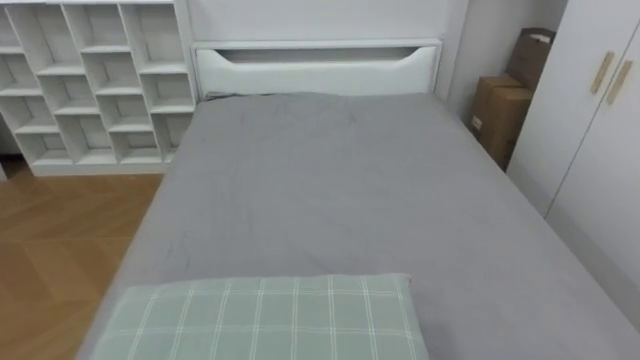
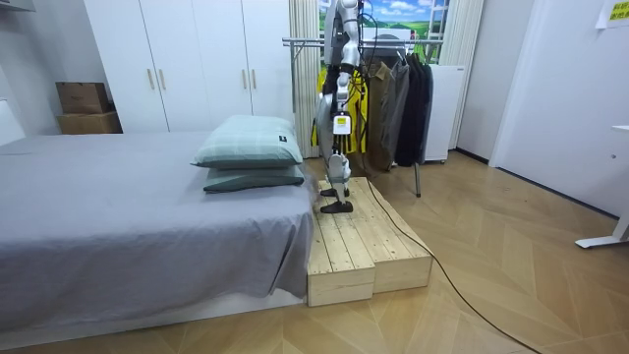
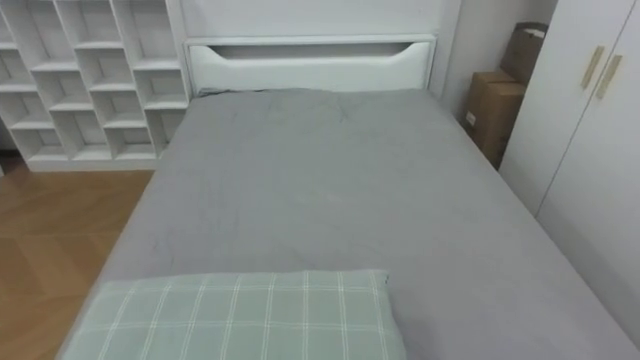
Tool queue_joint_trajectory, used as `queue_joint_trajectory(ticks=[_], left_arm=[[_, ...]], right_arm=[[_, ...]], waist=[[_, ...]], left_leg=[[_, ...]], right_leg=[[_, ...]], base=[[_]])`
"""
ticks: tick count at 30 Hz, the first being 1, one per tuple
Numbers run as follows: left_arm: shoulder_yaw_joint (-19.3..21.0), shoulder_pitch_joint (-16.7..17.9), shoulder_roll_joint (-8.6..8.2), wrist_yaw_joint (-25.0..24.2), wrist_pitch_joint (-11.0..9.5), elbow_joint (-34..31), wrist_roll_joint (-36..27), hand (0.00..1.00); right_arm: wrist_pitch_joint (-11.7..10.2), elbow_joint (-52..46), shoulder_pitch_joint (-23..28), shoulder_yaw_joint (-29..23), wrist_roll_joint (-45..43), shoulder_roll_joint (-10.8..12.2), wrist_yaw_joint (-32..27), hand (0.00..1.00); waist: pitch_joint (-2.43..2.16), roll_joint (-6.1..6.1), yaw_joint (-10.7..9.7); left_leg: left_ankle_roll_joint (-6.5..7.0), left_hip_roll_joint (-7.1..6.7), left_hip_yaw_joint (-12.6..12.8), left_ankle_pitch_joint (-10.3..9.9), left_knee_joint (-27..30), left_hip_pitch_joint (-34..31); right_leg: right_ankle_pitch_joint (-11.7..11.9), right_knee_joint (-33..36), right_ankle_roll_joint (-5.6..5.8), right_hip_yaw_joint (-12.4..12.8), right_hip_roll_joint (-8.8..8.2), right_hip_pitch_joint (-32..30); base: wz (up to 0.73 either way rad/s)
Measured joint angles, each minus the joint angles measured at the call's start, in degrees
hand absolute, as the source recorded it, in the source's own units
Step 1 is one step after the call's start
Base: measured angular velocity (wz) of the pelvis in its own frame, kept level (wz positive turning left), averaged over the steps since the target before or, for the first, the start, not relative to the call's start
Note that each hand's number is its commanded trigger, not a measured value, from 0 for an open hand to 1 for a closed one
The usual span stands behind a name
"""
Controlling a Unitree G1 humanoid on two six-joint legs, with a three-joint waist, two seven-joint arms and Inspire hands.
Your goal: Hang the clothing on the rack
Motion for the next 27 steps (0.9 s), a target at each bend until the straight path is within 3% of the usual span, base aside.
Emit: queue_joint_trajectory(ticks=[6,27], left_arm=[[-0.57,-0.65,0.03,-0.30,0.60,0.00,-0.04,0.00],[-1.95,-0.89,0.10,0.02,0.73,-0.04,0.09,0.00]], right_arm=[[1.60,-0.06,0.19,0.07,-1.32,0.02,0.33,0.00],[2.64,-0.75,-0.12,0.51,-2.17,0.90,1.69,0.00]], waist=[[-0.06,-0.17,-0.76],[-0.24,-0.23,-0.29]], left_leg=[[-0.04,0.10,0.62,-0.02,0.01,-0.01],[-0.25,0.82,1.40,-0.12,-0.51,0.97]], right_leg=[[-0.13,0.55,-0.21,0.91,0.14,-0.48],[-0.32,0.58,-0.64,1.71,0.56,-0.21]], base=[[-0.06],[-0.01]])
